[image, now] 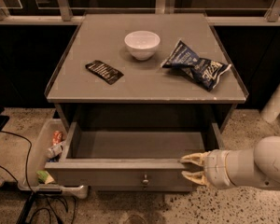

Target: Open top drawer

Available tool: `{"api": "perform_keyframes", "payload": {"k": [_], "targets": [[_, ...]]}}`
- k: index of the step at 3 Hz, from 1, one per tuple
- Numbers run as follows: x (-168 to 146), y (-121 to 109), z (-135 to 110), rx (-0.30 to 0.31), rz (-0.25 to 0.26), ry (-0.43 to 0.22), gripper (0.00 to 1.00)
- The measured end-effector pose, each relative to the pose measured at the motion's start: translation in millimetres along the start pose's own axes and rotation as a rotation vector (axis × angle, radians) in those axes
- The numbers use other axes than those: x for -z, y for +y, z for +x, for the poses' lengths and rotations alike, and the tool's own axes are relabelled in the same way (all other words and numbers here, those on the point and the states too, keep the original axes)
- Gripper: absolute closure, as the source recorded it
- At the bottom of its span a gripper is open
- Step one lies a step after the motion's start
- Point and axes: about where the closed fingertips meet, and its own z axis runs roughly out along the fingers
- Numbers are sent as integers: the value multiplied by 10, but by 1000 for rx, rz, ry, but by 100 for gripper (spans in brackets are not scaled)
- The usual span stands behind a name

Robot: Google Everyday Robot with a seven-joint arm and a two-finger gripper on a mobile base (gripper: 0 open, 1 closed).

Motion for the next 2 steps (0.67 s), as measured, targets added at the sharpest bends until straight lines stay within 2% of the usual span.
{"api": "perform_keyframes", "payload": {"k": [1, 2], "targets": [[32, 117, -81, 7, -15, -13, 100], [46, 114, -90, 7, -15, -13, 100]]}}
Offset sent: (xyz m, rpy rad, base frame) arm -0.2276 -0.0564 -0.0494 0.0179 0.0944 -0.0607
